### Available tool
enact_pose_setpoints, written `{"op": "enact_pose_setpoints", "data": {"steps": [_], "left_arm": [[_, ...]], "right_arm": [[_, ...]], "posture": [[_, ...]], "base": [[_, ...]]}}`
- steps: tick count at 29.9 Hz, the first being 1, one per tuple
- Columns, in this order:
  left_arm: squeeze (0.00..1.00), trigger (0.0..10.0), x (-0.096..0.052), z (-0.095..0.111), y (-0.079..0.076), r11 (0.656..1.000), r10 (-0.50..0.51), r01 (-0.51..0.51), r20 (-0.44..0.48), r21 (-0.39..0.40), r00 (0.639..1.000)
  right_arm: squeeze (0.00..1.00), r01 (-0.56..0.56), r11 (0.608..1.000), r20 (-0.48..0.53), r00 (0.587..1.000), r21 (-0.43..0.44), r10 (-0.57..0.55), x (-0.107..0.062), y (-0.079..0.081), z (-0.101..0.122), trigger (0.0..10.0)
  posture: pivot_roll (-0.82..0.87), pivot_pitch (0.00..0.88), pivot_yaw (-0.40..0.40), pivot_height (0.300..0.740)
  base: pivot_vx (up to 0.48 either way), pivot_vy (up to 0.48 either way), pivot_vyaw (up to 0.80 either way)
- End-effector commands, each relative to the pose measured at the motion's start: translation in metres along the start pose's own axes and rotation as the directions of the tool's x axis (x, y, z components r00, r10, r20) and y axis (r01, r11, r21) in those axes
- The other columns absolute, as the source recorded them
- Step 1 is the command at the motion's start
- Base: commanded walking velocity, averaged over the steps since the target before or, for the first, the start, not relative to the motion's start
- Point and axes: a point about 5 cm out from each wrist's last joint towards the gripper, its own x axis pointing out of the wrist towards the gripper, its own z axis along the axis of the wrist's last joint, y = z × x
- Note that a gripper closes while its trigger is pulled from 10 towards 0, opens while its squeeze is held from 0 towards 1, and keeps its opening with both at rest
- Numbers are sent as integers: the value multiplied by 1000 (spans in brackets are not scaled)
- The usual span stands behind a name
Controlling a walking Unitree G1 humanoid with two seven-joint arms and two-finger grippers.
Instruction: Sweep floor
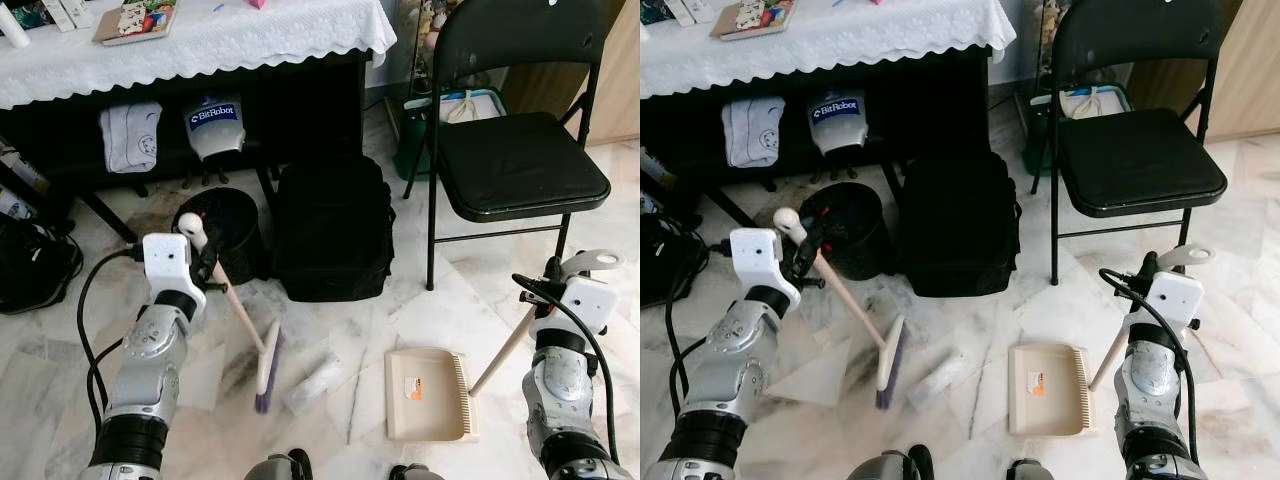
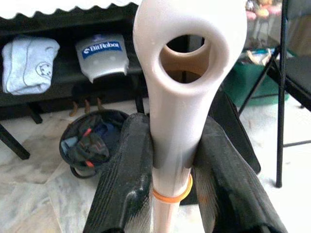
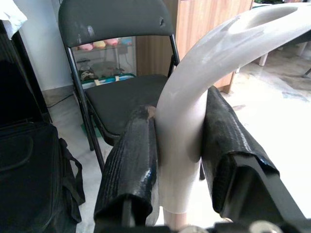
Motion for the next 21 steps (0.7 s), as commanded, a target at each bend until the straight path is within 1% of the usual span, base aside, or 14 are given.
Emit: {"op": "enact_pose_setpoints", "data": {"steps": [1, 5, 8, 12, 15, 16, 19, 21], "left_arm": [[0, 10000, -6, -8, 10, 1000, 15, -15, -20, -4, 1000], [0, 10000, -10, -15, 13, 1000, 2, -3, -51, -5, 999], [0, 10000, -16, -26, 16, 999, -12, 8, -99, -37, 995], [0, 10000, -20, -32, 11, 996, -61, 51, -129, -74, 990], [0, 10000, -23, -34, 11, 993, -78, 65, -140, -93, 987], [0, 10000, -25, -36, 14, 992, -72, 56, -148, -112, 986], [0, 10000, -28, -37, 19, 993, -58, 41, -157, -115, 986], [0, 10000, -34, -38, 31, 992, -47, 25, -175, -127, 983]], "right_arm": [[0, -12, 1000, -2, 1000, -8, 12, -4, 0, -2, 10000], [0, -14, 1000, -1, 1000, -9, 14, -4, 0, -2, 10000], [0, -16, 1000, -1, 1000, -10, 16, -4, -1, -2, 10000], [0, -18, 1000, -3, 1000, -12, 18, -4, -1, -2, 10000], [0, -17, 1000, -1, 1000, -12, 17, -4, -1, -2, 10000], [0, -16, 1000, 0, 1000, -13, 16, -3, -2, -1, 10000], [0, -16, 1000, 1, 1000, -14, 16, -3, -2, -1, 10000], [0, -16, 1000, 2, 1000, -15, 16, -2, -2, -1, 10000]], "posture": [[92, 215, 124, 740], [87, 218, 121, 740], [85, 218, 120, 740], [85, 218, 119, 740], [83, 217, 119, 740], [86, 217, 119, 740], [83, 217, 119, 740], [85, 215, 118, 740]], "base": [[0, 0, 0], [0, 0, 0], [0, 0, 0], [0, 0, 0], [0, 0, 0], [0, 0, 0], [0, 0, 0], [0, 0, 0]]}}
